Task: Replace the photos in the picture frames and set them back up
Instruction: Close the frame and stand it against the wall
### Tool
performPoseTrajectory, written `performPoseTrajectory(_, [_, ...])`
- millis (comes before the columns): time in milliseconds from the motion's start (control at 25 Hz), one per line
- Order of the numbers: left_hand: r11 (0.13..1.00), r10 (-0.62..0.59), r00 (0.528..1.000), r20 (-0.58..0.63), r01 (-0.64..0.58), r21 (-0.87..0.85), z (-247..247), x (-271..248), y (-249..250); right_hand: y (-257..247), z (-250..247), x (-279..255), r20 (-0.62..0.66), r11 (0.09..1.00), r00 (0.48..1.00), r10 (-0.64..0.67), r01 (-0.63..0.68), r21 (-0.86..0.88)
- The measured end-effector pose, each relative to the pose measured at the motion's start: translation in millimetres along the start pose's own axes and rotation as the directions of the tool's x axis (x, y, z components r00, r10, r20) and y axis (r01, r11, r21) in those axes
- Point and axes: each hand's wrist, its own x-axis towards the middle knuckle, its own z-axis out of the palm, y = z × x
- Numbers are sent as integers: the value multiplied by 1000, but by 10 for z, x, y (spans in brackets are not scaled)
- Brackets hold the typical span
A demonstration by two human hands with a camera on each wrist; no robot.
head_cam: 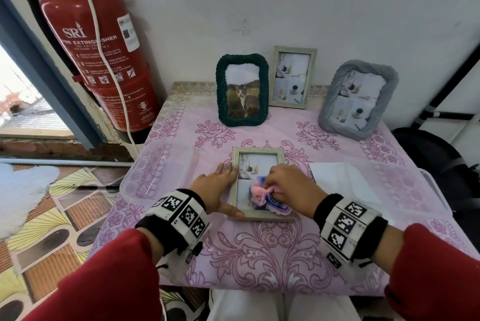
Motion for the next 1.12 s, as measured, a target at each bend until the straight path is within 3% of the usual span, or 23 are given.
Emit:
performPoseTrajectory(160, [988,39,999,0,-38,-147,39,-4,-62,127,-95,155,7,991,999,38,-39,127])
performPoseTrajectory(480, [990,42,999,-14,-43,-131,18,23,-69,178,-152,695,-50,988,987,152,-150,45])
performPoseTrajectory(600, [991,28,999,-22,-30,-131,7,13,-44,171,-148,719,-65,978,981,183,-175,115])
performPoseTrajectory(840, [989,12,1000,-5,-13,-150,-22,-1,-15,165,-156,427,60,999,997,38,-40,34])
performPoseTrajectory(1000, [987,9,1000,-5,-10,-158,-22,-17,11,117,-106,173,70,993,997,-15,7,120])
performPoseTrajectory(1120, [990,1,1000,-5,-1,-139,-14,-14,10,90,-99,29,48,913,997,67,-81,400])
